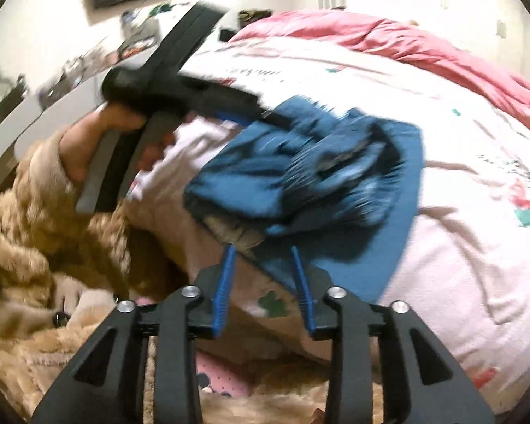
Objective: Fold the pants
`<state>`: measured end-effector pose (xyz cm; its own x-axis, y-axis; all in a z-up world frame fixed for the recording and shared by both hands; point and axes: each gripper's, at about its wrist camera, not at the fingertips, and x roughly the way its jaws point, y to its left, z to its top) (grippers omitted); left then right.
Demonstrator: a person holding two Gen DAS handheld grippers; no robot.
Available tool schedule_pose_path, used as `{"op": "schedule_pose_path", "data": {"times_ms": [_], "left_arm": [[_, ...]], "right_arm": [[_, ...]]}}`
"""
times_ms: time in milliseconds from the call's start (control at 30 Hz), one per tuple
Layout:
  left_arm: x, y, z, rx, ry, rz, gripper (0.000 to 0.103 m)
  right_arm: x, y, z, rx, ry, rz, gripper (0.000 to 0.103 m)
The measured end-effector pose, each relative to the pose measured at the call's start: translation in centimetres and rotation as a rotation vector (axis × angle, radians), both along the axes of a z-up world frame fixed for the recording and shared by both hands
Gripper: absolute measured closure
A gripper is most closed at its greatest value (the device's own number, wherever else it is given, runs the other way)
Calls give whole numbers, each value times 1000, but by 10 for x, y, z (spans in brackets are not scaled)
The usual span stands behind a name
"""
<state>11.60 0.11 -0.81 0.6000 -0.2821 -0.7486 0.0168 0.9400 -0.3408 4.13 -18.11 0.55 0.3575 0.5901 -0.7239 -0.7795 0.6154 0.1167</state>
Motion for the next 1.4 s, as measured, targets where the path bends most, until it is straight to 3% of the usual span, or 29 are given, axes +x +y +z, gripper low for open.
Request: {"op": "schedule_pose_path", "data": {"times_ms": [333,667,933,1400], "left_arm": [[-16,-4,25,14,-58,-7,46],[-26,-7,40,39,-97,-9,42],[-28,-7,42,52,-102,-2,38],[-26,-7,22,44,-50,12,34]], "right_arm": [[19,-13,33,74,-89,-107,40],[53,-20,46,110,-110,-222,27],[75,-26,45,123,-110,-281,24],[96,-42,7,65,-57,-400,24]]}}
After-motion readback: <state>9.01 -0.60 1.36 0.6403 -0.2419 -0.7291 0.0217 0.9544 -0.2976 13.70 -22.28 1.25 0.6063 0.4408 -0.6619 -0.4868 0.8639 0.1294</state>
